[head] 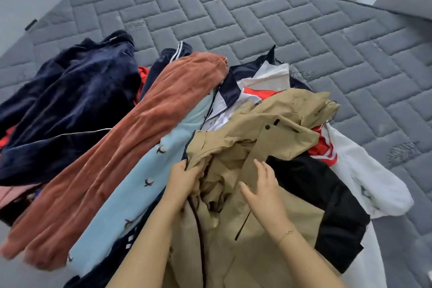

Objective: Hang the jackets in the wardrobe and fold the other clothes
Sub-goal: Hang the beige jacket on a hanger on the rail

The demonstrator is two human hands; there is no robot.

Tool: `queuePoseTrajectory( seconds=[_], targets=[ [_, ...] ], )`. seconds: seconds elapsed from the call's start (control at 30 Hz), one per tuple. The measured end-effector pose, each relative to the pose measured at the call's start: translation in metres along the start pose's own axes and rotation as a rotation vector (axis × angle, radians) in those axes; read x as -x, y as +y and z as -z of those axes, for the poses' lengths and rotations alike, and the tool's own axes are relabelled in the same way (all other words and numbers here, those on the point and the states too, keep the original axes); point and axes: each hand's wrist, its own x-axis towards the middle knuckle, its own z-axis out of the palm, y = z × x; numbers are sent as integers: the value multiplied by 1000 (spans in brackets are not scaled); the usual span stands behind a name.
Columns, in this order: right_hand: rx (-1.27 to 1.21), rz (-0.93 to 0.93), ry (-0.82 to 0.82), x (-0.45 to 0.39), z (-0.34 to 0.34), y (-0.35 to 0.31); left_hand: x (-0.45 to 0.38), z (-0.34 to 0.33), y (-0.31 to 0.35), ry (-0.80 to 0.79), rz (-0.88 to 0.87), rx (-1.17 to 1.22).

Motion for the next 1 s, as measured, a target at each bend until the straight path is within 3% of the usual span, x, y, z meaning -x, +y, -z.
queuePoseTrajectory(
  seconds=[0.17, 0.27, 0.37, 0.53, 0.7, 0.8, 1.0],
  targets=[
    [-221, -118, 160, 29, 2, -24, 81, 45, 58, -156, 27, 378],
    [-361, -122, 273, 52, 8, -41, 134, 77, 90, -272, -45, 572],
    [-424, -66, 348, 86, 9, -57, 193, 107, 102, -318, -148, 564],
    [-375, -29, 495, 149, 8, -89, 298, 161, 81, -236, -260, 422],
    [-111, 76, 423, 232, -4, -117, 414, 221, 34, -45, -241, 532],
    [-83, 232, 275, 288, -19, -133, 478, 258, 0, 133, -220, 525],
    [-103, 569, -117, 406, -62, -185, 601, 348, -85, 679, -182, 633]
  ],
)
